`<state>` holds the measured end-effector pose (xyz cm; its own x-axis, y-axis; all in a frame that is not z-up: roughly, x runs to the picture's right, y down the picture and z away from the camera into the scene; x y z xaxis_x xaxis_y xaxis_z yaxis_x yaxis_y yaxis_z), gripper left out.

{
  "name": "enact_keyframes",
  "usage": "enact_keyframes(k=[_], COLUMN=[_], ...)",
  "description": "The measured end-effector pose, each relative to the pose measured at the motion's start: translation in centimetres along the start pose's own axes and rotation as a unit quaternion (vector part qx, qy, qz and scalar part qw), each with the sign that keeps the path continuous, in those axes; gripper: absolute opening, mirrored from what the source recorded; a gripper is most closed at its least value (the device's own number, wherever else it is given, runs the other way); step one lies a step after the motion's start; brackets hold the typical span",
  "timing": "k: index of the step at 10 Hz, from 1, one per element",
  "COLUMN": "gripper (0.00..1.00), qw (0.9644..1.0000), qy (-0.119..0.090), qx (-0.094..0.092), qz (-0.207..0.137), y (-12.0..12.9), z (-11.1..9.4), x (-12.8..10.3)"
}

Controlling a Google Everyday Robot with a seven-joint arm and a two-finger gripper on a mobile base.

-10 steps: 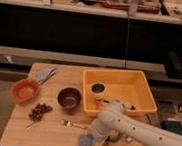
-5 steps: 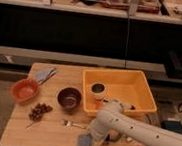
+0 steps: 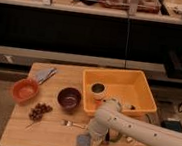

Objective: Wipe table surface with sponge

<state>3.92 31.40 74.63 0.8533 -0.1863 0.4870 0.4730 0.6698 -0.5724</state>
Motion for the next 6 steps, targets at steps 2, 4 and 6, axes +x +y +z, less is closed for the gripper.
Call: enact_keyframes(k=[2,4,6], gripper=[0.03,0.00,0.00], qw=[1.0000,1.0000,0.9997], qy=[0.000,0.000,-0.011], qx=[0.000,0.001,0.014], qz=[0.003,0.003,-0.019], y=[0.1,0.1,-0.5], z=[-0.1,-0.2,-1.2], x=[0.1,0.1,-1.2])
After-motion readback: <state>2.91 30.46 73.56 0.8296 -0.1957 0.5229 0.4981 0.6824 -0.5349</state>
